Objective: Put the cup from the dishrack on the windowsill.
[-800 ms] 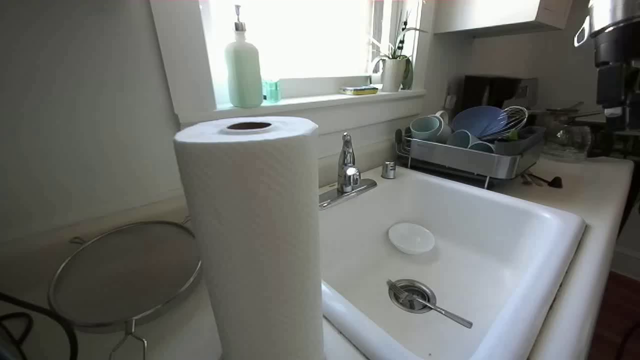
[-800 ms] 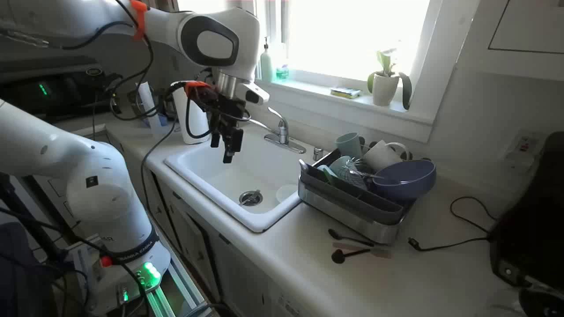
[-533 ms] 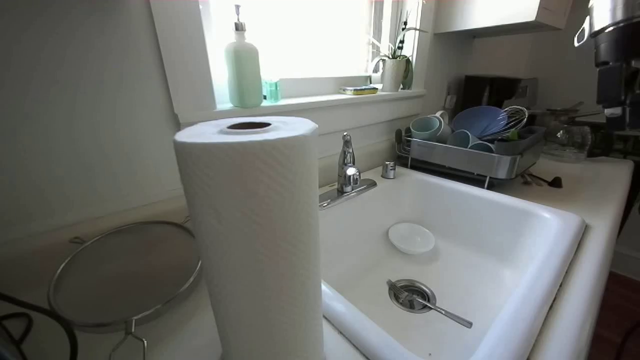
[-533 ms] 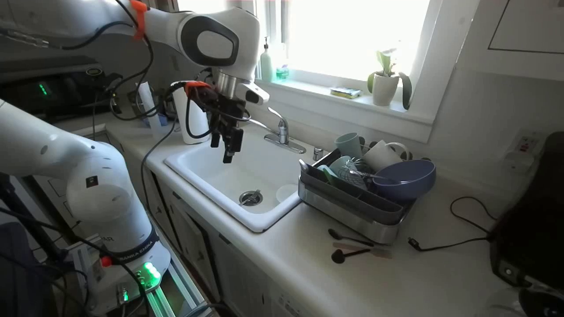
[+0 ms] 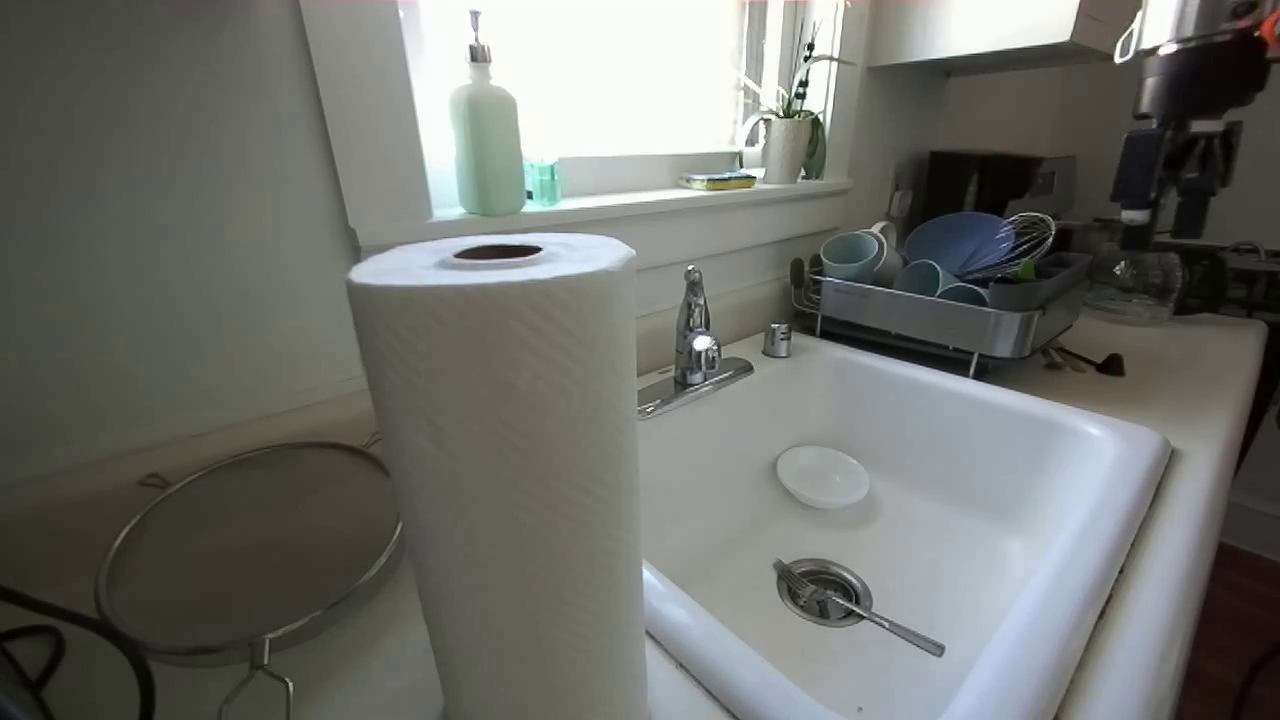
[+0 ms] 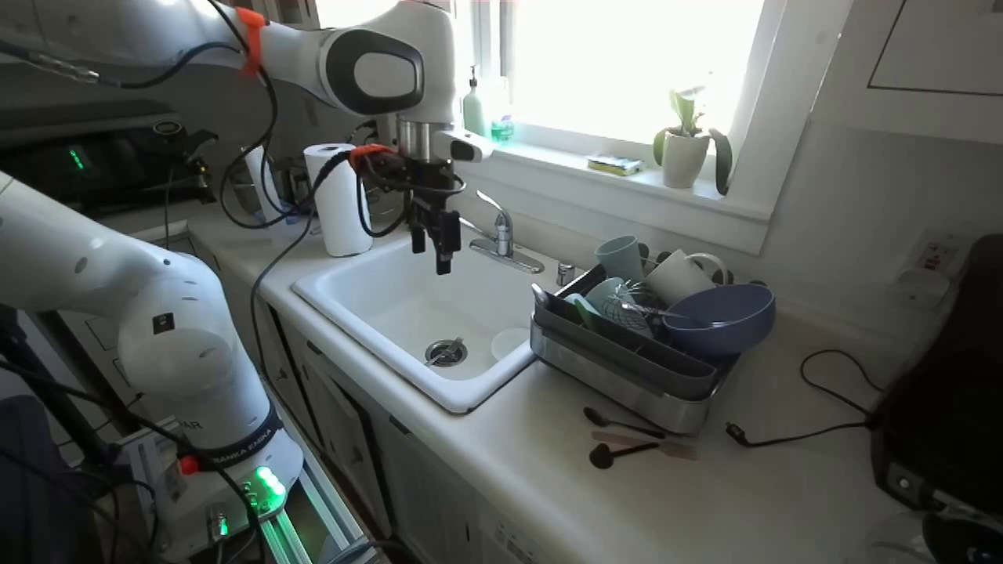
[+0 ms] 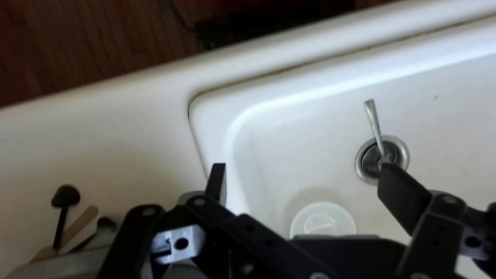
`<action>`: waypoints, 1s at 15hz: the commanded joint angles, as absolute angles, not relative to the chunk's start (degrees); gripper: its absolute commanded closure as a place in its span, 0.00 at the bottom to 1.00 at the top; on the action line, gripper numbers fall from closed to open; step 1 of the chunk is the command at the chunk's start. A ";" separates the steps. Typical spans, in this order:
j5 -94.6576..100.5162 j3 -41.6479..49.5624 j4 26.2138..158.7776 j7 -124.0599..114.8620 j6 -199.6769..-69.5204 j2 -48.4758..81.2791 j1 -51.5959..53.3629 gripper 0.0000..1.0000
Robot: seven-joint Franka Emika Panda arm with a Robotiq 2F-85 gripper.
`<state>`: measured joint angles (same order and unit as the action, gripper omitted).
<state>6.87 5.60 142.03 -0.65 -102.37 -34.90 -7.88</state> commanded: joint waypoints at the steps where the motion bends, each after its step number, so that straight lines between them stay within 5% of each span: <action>1: 11.81 2.18 137.83 -5.57 -114.02 -27.52 -8.30 0.00; 15: 19.01 4.77 117.49 -21.17 -140.36 0.94 -10.98 0.00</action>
<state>17.45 3.57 122.21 -18.09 -134.90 -5.37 -11.25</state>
